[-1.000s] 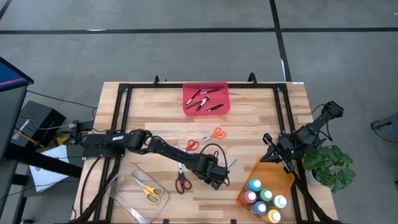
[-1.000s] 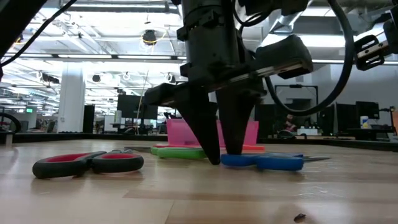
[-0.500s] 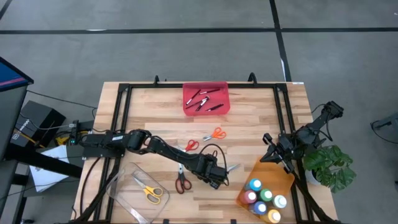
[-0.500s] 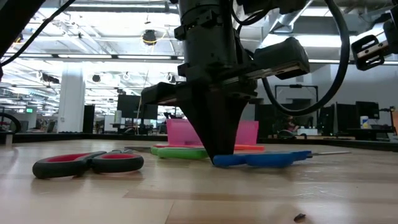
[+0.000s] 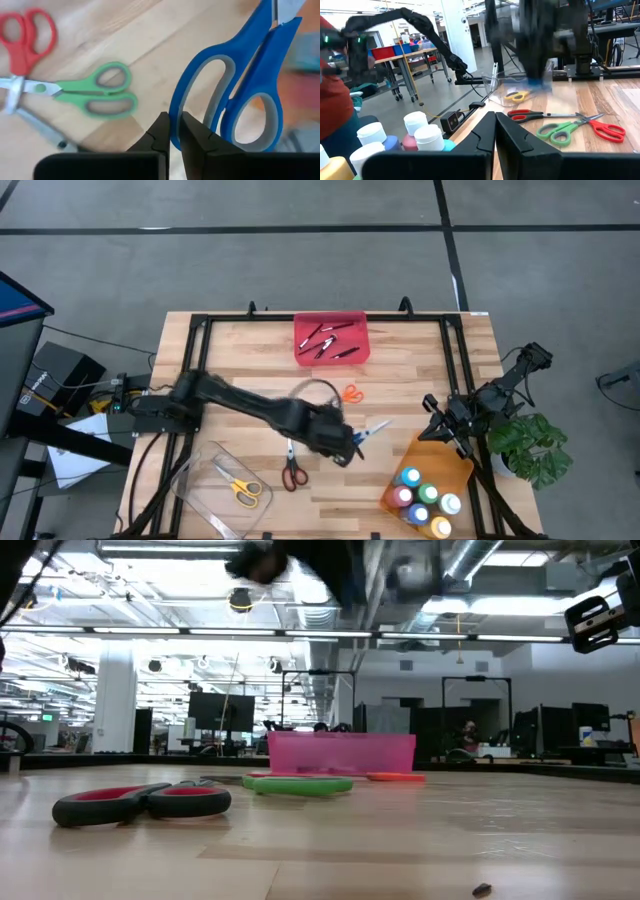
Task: Pick & Place Paint Supplies
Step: Put the blue scissors into the transparent bin
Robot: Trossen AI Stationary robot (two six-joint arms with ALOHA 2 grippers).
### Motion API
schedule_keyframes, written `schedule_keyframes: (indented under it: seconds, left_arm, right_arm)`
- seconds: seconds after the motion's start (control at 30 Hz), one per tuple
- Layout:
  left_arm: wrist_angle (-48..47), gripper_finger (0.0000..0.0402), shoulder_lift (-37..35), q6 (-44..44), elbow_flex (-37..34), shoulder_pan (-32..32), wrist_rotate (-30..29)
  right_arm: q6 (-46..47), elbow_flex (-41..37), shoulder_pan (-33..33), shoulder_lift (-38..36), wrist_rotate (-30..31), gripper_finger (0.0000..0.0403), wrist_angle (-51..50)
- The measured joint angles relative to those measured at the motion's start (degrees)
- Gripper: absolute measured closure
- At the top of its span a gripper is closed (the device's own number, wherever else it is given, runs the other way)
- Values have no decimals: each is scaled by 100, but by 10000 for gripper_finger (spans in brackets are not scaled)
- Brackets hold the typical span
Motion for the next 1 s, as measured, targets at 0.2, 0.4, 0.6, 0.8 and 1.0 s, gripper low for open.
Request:
schedule_keyframes:
  seconds: [0.2,0.4,0.6,0.8,1.0]
  left_arm:
    - [-488,386,-1212,388,13,-203,169]
    - [-1044,386,-2452,542,31,-674,381]
    - [-1754,386,-3112,1385,28,-1585,372]
    - [-2888,385,-3284,1548,26,-2476,380]
    - [-3002,385,-3313,2378,-311,-3065,411]
  right_arm:
    - [2,-2,-2,2,1,395,0]
    - [1,1,-1,2,0,395,0]
    - [2,1,0,2,-1,395,0]
    - [2,-2,-2,0,0,395,0]
    - [2,1,0,2,0,395,0]
